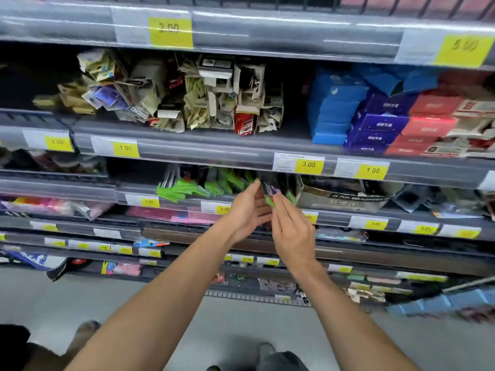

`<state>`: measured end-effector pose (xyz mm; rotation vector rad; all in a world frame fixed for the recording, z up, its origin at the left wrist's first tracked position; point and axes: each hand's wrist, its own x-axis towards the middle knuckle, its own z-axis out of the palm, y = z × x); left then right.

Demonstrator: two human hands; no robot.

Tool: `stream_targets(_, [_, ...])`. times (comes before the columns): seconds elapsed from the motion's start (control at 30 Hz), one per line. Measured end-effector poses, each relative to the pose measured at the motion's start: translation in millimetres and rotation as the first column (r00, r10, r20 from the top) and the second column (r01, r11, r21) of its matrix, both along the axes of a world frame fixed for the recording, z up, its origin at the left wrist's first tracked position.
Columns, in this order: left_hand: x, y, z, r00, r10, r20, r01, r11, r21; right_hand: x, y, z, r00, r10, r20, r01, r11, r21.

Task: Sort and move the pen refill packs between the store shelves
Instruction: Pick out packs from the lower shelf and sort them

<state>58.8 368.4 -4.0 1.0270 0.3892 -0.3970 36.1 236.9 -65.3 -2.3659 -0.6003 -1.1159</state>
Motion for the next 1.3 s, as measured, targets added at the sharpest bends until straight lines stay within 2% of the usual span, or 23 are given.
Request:
stream_targets(0.1, [0, 7, 4, 0.992, -0.116, 0.038, 0.120, 0.985, -0.126, -17, 2, -2, 0.999, -0.045, -0.018, 0.045, 0.999, -0.024])
stream_targets(0.2, [-5, 10, 6, 0.988, -0.151, -0.020, 0.147, 0.978, -0.148, -30, -4, 5, 0.997, 0.059, -0.043, -0.064, 0.990, -0.127])
stream_targets(0.3, [-9, 15, 3, 0.994, -0.098, -0.044, 0.094, 0.992, -0.081, -38, -20, 15, 0.942, 0.129, -0.310, -0.152, 0.987, -0.052])
stream_targets(0.37, [-11, 22, -2, 0.999, -0.030, -0.040, 0.028, 0.998, -0.057, -37, -32, 21, 0.914, 0.045, -0.403, -0.040, 0.999, 0.022])
stream_targets(0.47, [-20, 32, -10, 0.999, 0.013, -0.029, -0.014, 1.000, -0.017, -15, -37, 30, 0.854, -0.134, -0.503, 0.163, 0.987, 0.012])
stream_targets(0.57, [-31, 33, -13, 1.000, -0.007, -0.012, 0.007, 0.999, 0.036, 12, -25, 35, 0.752, -0.189, -0.631, 0.230, 0.973, -0.017])
stream_targets(0.73, [-39, 27, -10, 0.999, 0.004, -0.037, -0.002, 0.998, 0.066, 32, 0, 28, 0.641, -0.333, -0.692, 0.352, 0.928, -0.121])
stream_targets(0.83, [-39, 26, -9, 0.998, 0.033, -0.049, -0.029, 0.996, 0.085, 39, 5, 23, 0.635, -0.400, -0.661, 0.391, 0.904, -0.173])
stream_targets(0.97, [-39, 25, -4, 0.996, 0.072, -0.051, -0.066, 0.993, 0.098, 36, -3, 24, 0.716, -0.394, -0.577, 0.386, 0.911, -0.143])
stream_targets(1.07, [-38, 20, -1, 0.991, 0.111, -0.075, -0.109, 0.994, 0.033, 24, -10, 31, 0.814, -0.335, -0.475, 0.358, 0.933, -0.044])
stream_targets(1.2, [-37, 8, 6, 0.991, 0.112, -0.073, -0.116, 0.992, -0.047, -8, -12, 41, 0.947, -0.202, -0.251, 0.235, 0.966, 0.107])
stream_targets(1.3, [-37, 3, 12, 0.996, 0.078, -0.038, -0.082, 0.990, -0.118, -41, -4, 40, 0.987, -0.099, -0.128, 0.103, 0.994, 0.021])
